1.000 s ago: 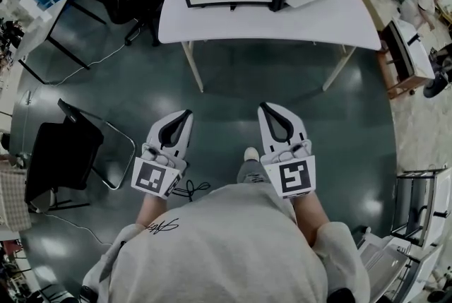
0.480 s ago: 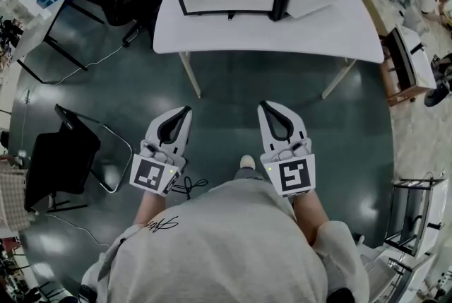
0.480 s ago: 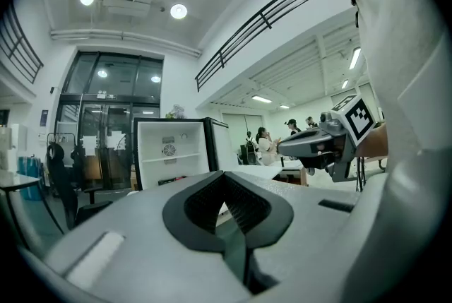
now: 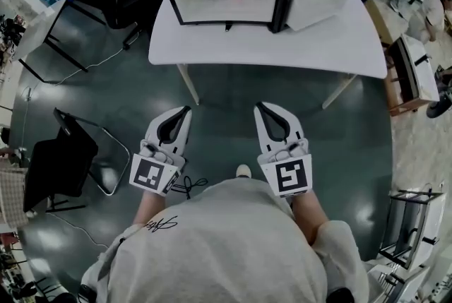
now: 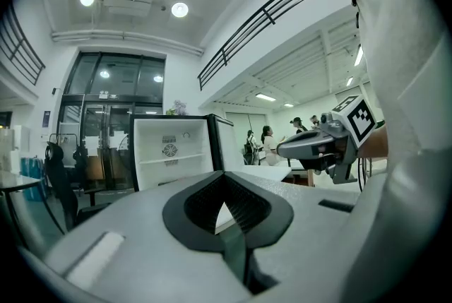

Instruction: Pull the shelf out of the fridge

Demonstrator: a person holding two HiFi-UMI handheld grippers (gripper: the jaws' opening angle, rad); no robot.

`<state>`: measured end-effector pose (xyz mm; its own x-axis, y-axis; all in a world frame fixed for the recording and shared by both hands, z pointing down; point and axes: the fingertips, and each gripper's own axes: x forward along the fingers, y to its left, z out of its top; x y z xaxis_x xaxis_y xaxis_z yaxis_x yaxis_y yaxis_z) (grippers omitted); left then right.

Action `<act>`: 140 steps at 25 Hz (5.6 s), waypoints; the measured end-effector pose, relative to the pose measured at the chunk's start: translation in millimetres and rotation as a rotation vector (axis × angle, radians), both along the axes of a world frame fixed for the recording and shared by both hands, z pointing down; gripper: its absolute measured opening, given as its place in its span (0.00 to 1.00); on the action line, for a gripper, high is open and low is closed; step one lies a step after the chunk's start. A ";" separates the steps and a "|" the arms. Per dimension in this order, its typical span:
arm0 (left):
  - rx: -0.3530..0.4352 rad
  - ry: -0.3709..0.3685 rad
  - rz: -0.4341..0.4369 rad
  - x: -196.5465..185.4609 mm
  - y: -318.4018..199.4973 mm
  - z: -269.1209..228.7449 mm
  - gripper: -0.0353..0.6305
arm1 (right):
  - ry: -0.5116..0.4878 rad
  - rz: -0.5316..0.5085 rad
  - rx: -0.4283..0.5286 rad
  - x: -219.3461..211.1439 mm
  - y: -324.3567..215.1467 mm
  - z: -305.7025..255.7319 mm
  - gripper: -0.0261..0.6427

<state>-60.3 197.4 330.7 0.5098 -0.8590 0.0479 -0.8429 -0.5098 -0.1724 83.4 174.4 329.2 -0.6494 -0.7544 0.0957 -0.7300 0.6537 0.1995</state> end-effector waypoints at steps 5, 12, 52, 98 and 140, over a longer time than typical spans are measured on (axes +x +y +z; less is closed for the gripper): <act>0.008 0.004 -0.017 10.7 -21.9 -1.0 0.06 | 0.001 -0.023 -0.004 8.3 -20.1 4.3 0.06; -0.006 0.001 -0.033 15.4 -34.5 6.8 0.06 | -0.005 -0.042 -0.023 11.8 -38.2 12.9 0.06; -0.011 0.033 -0.026 5.5 -104.2 15.0 0.06 | 0.019 -0.058 -0.037 -2.7 -95.4 28.6 0.06; -0.013 0.008 0.116 -59.6 -346.0 2.3 0.06 | 0.000 0.099 -0.033 -63.2 -326.4 14.4 0.06; 0.102 -0.393 0.006 -45.4 -444.7 -4.7 0.21 | 0.436 -0.003 0.238 -76.9 -428.0 11.6 0.19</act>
